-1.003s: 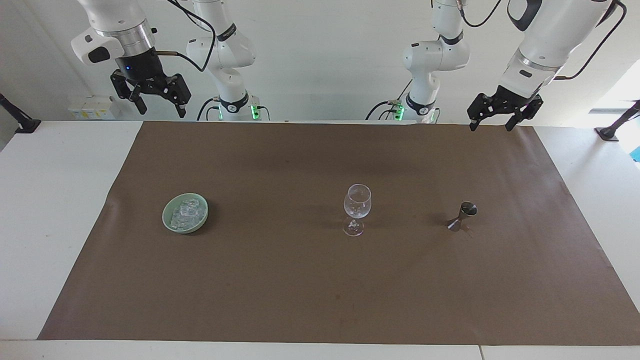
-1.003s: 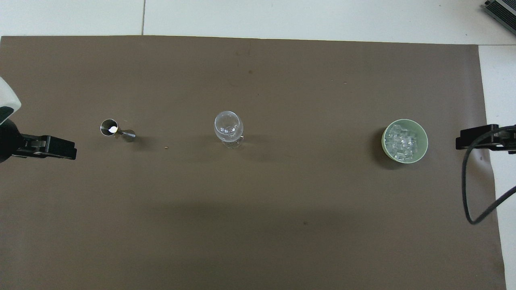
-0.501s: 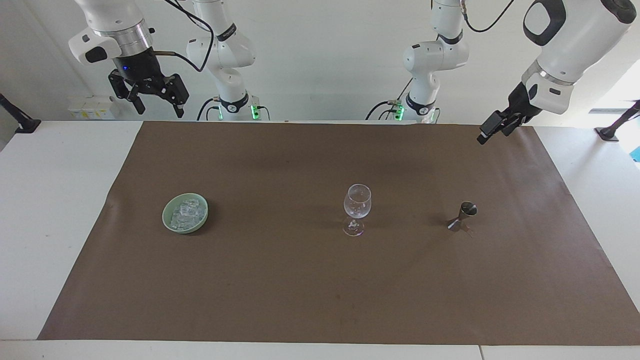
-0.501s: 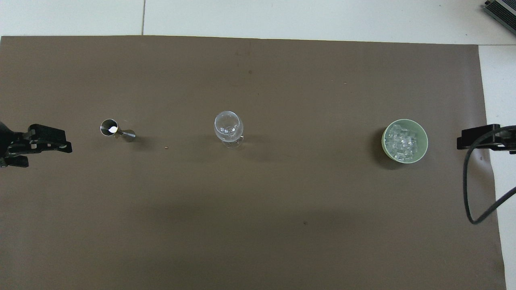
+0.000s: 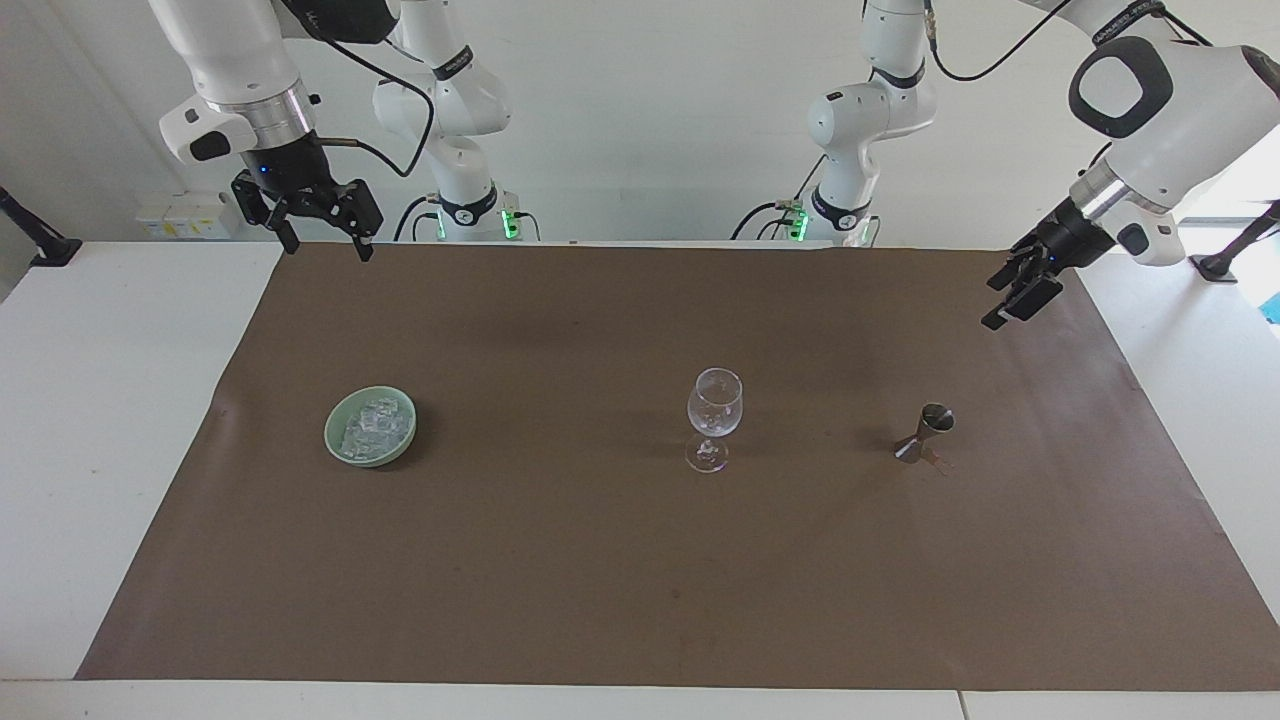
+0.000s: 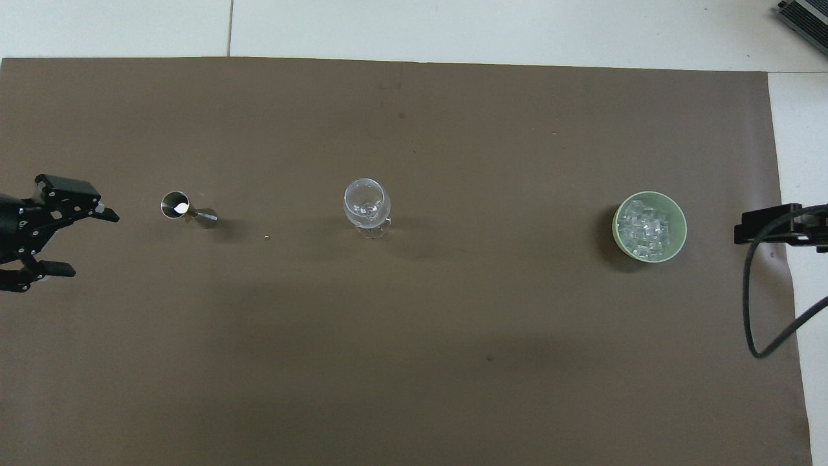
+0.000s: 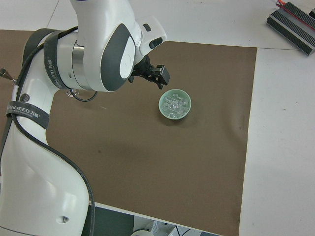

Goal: Pour wine and add ice with both arms
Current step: 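Move the left gripper toward the silver jigger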

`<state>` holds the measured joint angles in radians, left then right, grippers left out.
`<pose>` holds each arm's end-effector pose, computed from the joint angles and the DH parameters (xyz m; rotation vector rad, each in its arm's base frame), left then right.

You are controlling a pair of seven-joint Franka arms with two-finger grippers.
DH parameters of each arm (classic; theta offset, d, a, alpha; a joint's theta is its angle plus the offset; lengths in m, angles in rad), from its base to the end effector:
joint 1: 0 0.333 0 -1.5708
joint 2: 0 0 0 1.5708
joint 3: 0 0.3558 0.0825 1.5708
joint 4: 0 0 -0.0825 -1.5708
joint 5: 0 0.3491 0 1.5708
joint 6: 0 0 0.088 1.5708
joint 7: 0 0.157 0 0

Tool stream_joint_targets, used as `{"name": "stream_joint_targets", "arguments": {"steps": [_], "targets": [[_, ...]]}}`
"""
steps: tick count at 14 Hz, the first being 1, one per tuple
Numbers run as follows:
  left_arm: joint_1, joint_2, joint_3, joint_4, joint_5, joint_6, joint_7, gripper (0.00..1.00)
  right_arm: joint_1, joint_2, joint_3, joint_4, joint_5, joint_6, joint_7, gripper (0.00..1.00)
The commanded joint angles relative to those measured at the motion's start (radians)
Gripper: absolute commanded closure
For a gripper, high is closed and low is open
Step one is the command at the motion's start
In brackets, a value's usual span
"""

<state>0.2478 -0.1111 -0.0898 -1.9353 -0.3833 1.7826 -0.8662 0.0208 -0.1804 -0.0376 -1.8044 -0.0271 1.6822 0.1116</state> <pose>0.4873 0.0247 0.5363 2.3817 1.4839 -0.2331 0.4672 -0.0134 0.6100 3.1166 -0.1962 0.0921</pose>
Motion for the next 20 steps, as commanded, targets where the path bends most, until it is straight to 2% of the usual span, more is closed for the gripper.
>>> {"name": "stream_joint_targets", "arguments": {"steps": [1, 7, 10, 15, 17, 20], "targets": [[0.054, -0.004, -0.010, -0.083, -0.106, 0.090, -0.102, 0.00, -0.009, -0.056, 0.001, -0.064, 0.006, 0.030, -0.023, 0.00], [0.133, -0.016, -0.010, -0.261, -0.319, 0.213, -0.145, 0.00, -0.007, -0.056, -0.004, -0.056, 0.006, -0.013, -0.023, 0.00], [0.166, -0.016, -0.010, -0.359, -0.466, 0.265, -0.145, 0.00, -0.007, -0.057, -0.004, -0.052, 0.006, -0.039, -0.024, 0.00], [0.166, -0.021, -0.010, -0.487, -0.667, 0.397, -0.143, 0.00, -0.006, -0.059, -0.002, -0.052, 0.006, -0.059, -0.024, 0.00], [0.159, -0.006, -0.011, -0.520, -0.785, 0.434, -0.134, 0.00, -0.006, -0.059, -0.002, -0.050, 0.006, -0.059, -0.024, 0.00], [0.139, 0.056, -0.011, -0.541, -0.990, 0.468, -0.053, 0.00, -0.007, -0.057, -0.004, -0.046, 0.006, -0.058, -0.026, 0.00]]}}
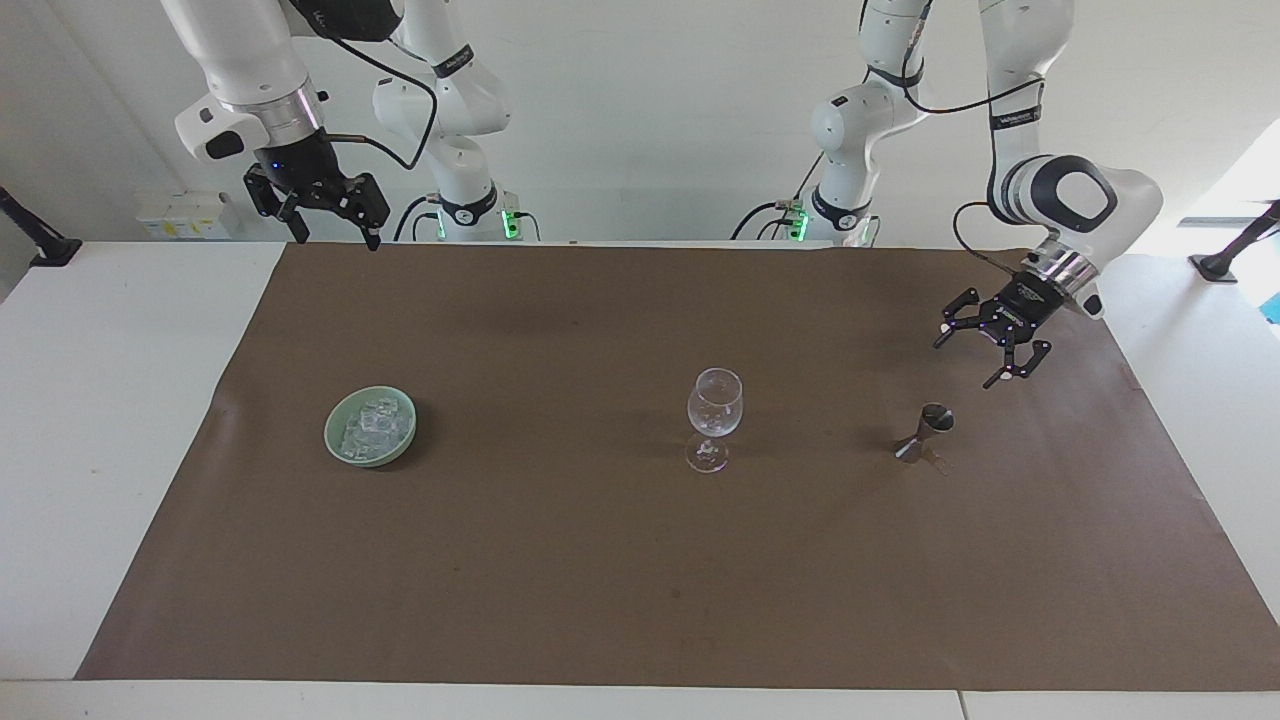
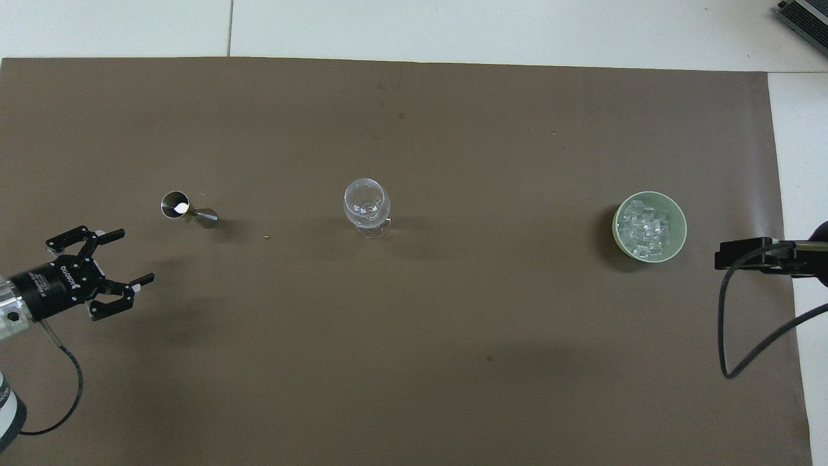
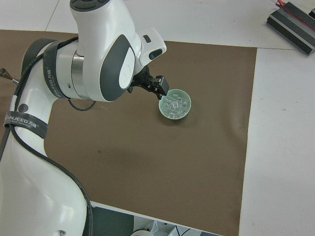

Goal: Pour wine and add ice with both arms
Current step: 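Move the left gripper toward the silver jigger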

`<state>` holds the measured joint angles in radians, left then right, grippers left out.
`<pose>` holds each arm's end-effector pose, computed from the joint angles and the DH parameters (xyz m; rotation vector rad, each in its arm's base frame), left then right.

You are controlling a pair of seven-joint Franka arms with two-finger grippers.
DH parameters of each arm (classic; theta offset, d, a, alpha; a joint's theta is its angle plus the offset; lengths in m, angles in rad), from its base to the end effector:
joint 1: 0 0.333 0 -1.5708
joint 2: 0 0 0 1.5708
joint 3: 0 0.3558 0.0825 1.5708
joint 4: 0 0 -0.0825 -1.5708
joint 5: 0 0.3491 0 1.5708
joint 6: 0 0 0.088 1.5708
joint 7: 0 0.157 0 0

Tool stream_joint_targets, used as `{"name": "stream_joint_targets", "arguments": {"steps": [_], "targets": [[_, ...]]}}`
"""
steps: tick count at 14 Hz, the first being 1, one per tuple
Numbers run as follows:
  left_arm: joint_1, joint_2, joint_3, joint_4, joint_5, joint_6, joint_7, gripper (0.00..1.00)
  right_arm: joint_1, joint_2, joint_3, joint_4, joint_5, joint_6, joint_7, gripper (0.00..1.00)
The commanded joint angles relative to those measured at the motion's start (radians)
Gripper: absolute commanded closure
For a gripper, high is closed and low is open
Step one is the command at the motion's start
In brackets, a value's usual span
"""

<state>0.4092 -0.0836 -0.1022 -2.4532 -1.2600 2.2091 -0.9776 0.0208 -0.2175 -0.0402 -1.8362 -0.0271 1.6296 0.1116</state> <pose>0.4536 0.0701 0.3677 1.0492 2.0149 -0.5185 0.4460 -0.0147 0.6078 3.1172 -0.2008 0.0181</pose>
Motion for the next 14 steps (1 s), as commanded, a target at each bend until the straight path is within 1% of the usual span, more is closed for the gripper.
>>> {"name": "stream_joint_targets", "arguments": {"steps": [1, 4, 8, 10, 13, 14], "targets": [[-0.029, 0.042, 0.001, -0.024, -0.152, 0.043, 0.113, 0.00, -0.008, -0.020, -0.004, -0.014, 0.006, -0.007, -0.026, 0.00], [-0.055, 0.080, 0.001, -0.024, -0.257, 0.044, 0.213, 0.00, -0.009, -0.020, -0.006, -0.012, 0.004, -0.005, -0.030, 0.00], [-0.081, 0.166, 0.001, -0.021, -0.419, 0.061, 0.383, 0.00, -0.004, -0.019, -0.003, -0.003, 0.006, -0.020, -0.065, 0.00], [-0.119, 0.185, 0.001, -0.020, -0.511, 0.067, 0.431, 0.00, 0.001, -0.019, -0.003, -0.003, 0.006, -0.022, -0.067, 0.00], [-0.130, 0.202, -0.001, -0.007, -0.559, 0.067, 0.442, 0.00, 0.002, -0.019, -0.001, -0.002, 0.006, -0.017, -0.055, 0.00], [-0.148, 0.209, 0.001, -0.006, -0.628, 0.067, 0.482, 0.00, 0.001, -0.020, -0.001, 0.000, 0.006, -0.022, -0.059, 0.00]]}}
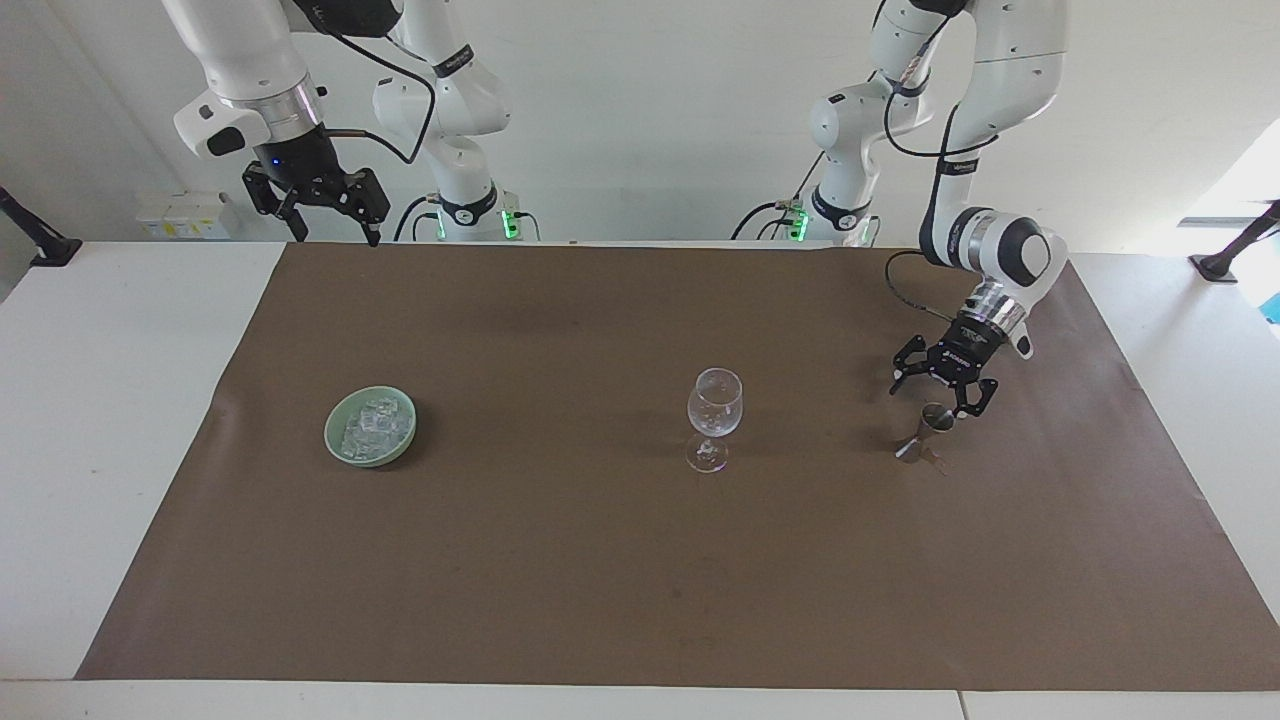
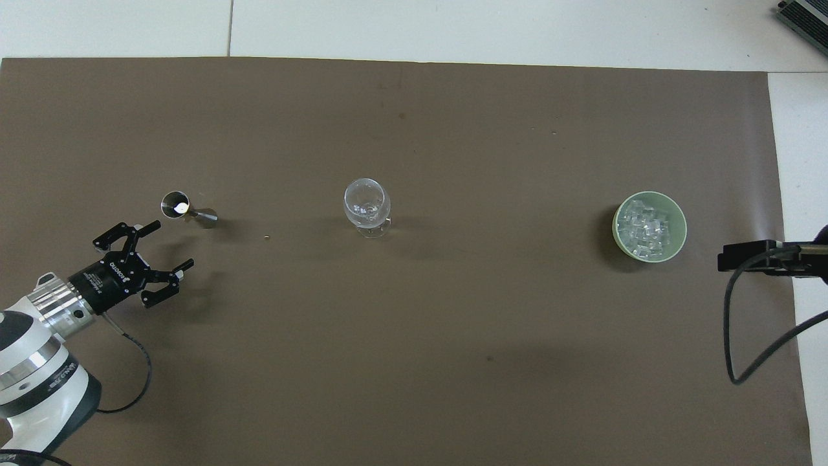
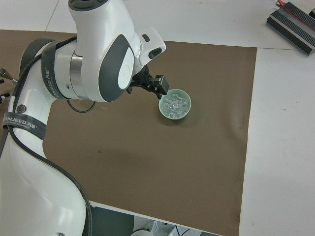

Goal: Pour wine and add ice with both arms
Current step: 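Move the left gripper toward the silver jigger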

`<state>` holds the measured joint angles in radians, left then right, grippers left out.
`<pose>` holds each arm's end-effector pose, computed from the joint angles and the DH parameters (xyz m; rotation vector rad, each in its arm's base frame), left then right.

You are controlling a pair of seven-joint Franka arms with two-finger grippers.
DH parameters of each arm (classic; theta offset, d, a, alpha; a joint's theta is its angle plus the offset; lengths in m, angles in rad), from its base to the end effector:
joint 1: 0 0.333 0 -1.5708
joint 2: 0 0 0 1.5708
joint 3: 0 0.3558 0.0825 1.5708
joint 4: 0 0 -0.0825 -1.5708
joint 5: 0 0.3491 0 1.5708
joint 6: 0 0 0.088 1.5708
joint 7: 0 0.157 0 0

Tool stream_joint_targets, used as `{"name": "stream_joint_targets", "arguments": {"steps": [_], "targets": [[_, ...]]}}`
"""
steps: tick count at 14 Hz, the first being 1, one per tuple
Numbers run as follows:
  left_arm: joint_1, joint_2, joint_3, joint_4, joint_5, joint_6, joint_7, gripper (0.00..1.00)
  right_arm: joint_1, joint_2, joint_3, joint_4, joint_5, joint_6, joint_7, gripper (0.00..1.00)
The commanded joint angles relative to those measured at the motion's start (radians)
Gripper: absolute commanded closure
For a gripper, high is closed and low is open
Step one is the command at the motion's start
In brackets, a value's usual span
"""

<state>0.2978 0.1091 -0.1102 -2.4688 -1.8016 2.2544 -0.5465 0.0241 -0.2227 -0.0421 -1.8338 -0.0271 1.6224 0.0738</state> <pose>0.4829 0.0260 0.2944 0.8687 1.8539 -0.4722 0.4437 -0.0142 0.6105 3.1210 -0.1399 0.0181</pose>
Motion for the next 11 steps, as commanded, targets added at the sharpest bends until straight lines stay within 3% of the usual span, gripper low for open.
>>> {"name": "stream_joint_targets", "arguments": {"steps": [1, 11], "targets": [[-0.054, 0.027, 0.009, 0.011, -0.147, 0.022, 0.098, 0.00, -0.004, -0.015, -0.002, 0.010, 0.006, -0.016, -0.023, 0.00], [-0.059, 0.081, 0.010, 0.083, -0.182, 0.034, 0.109, 0.00, -0.007, -0.061, -0.002, 0.016, 0.006, -0.104, -0.025, 0.00]]}}
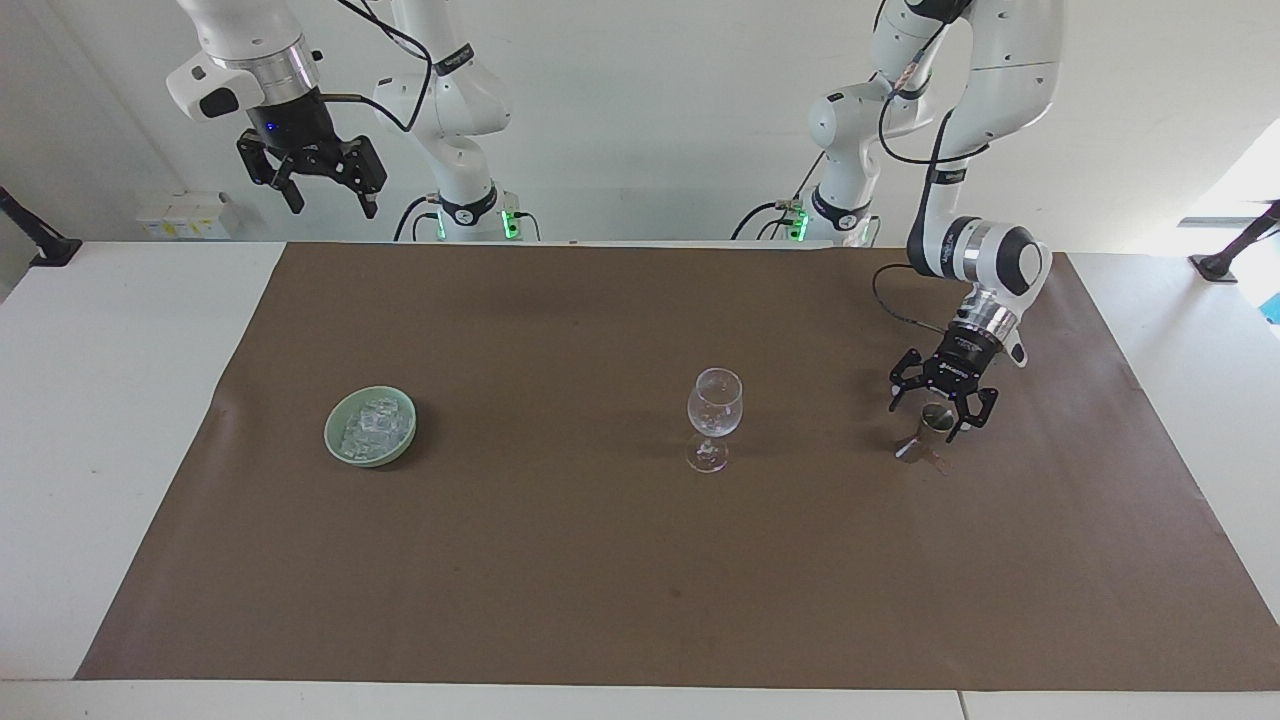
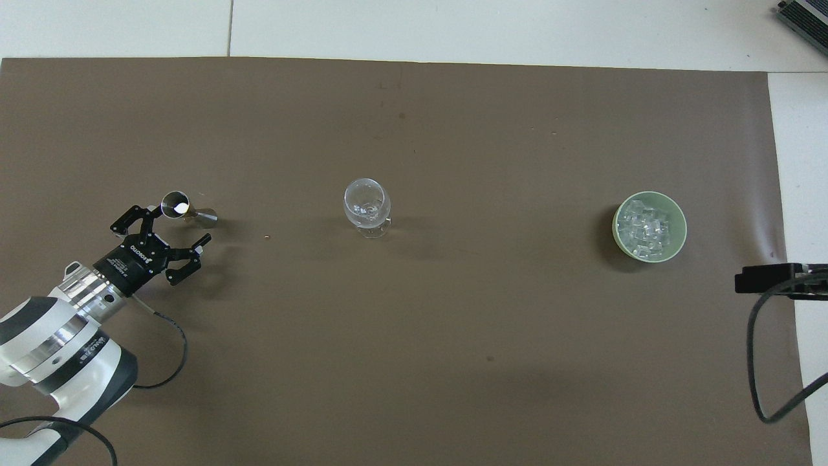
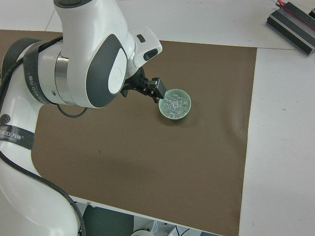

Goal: Pour wine and add ice with both arms
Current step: 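Close the left gripper on the silver jigger and lift it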

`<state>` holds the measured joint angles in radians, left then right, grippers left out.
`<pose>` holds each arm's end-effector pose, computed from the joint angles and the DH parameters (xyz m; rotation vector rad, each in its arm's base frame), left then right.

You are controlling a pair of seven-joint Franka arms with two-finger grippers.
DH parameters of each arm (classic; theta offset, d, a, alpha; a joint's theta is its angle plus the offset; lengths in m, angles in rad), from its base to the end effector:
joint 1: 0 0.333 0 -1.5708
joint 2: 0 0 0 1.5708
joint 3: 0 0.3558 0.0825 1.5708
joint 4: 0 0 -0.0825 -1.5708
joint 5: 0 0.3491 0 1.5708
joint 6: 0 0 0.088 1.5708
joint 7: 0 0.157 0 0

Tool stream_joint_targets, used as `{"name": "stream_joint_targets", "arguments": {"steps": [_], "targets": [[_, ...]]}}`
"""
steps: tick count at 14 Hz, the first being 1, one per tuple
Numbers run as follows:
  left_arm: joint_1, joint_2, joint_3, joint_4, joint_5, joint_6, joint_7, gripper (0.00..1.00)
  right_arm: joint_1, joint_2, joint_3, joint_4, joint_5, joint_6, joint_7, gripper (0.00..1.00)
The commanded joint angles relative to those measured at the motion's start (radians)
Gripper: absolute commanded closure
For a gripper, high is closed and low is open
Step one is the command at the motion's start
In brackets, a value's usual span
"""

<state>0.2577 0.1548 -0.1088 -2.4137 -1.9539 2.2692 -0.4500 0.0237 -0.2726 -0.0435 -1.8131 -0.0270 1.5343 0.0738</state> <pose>0.5095 0.0168 0.2961 0.8122 1.7998 -0.4051 0.4170 -0.0154 0.6333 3.1228 -0.1451 -0.0094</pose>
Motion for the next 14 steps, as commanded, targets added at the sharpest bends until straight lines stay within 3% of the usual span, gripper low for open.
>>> {"name": "stream_joint_targets", "arguments": {"steps": [1, 10, 14], "targets": [[-0.015, 0.040, 0.008, 0.030, -0.031, 0.020, 0.016, 0.00, -0.004, -0.011, 0.001, -0.005, 0.006, -0.016, -0.026, 0.00], [-0.028, 0.060, 0.006, 0.053, -0.097, 0.013, 0.028, 0.00, -0.007, 0.007, 0.004, -0.014, 0.006, 0.070, -0.026, 0.00], [-0.035, 0.060, 0.006, 0.054, -0.102, 0.012, 0.037, 0.25, -0.011, 0.047, -0.001, 0.029, 0.003, 0.060, -0.028, 0.00]]}}
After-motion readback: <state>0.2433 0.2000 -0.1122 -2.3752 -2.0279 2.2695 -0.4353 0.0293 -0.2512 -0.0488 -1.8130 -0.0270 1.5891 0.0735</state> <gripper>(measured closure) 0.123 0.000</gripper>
